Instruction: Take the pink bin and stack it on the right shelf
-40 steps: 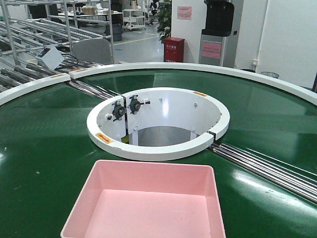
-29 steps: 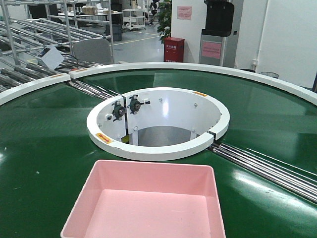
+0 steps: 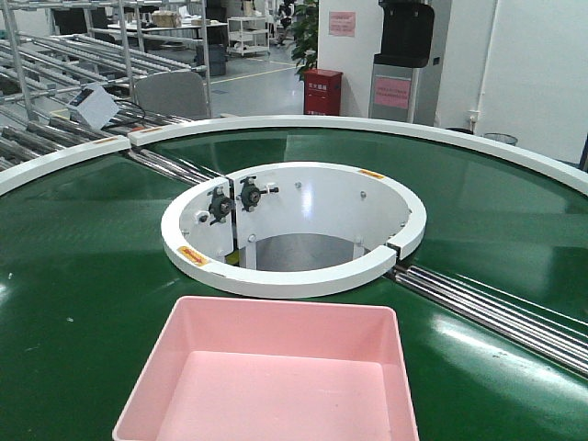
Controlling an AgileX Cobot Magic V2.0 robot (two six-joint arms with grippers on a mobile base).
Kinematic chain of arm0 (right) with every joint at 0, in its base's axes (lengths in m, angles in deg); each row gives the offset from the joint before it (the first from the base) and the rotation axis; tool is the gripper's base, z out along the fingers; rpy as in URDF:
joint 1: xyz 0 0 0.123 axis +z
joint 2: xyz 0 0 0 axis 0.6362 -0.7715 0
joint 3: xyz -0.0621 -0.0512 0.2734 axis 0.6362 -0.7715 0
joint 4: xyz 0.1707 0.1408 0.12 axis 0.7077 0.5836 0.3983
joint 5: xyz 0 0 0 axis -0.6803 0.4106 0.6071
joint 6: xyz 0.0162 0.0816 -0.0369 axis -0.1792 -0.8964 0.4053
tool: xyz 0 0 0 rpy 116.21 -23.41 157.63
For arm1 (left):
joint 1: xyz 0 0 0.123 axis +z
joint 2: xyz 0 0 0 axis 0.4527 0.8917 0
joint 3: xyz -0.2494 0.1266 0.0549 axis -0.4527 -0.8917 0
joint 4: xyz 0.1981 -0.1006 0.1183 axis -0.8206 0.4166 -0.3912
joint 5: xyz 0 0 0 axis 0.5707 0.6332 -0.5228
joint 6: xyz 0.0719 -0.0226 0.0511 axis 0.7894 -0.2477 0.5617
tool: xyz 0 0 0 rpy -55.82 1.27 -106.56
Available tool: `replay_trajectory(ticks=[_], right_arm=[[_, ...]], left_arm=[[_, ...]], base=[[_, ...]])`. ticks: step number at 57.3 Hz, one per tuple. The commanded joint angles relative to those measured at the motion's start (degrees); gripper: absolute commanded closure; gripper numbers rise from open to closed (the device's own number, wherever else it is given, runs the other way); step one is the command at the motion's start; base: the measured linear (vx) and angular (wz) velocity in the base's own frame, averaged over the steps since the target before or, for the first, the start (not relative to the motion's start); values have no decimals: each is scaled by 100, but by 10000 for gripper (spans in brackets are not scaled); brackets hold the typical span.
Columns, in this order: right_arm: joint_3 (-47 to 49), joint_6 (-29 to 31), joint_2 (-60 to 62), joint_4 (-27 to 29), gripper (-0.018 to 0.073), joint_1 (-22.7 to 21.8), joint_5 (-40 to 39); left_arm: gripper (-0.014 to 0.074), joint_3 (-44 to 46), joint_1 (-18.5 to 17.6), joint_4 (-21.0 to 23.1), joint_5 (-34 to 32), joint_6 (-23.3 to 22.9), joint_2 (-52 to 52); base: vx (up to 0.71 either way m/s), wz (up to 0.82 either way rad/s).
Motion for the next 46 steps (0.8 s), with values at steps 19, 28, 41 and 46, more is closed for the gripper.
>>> replay_trajectory(ticks=[19, 28, 41, 46], right_arm=[[954, -61, -26, 488, 571, -19, -1810], [3100, 215, -1222, 477, 571, -19, -892], [5122, 247, -3528, 526, 571, -19, -93], [5326, 247, -3987, 599, 571, -19, 155]], left_arm=[[604, 859, 0, 169, -2511, -937, -1], [604, 2676, 0, 156, -1553, -504, 1229], [604, 4723, 0, 181, -1102, 0, 3704], [604, 5001, 0, 181, -1023, -49, 4230]], base=[[0, 0], [0, 0], [0, 0], [0, 0]])
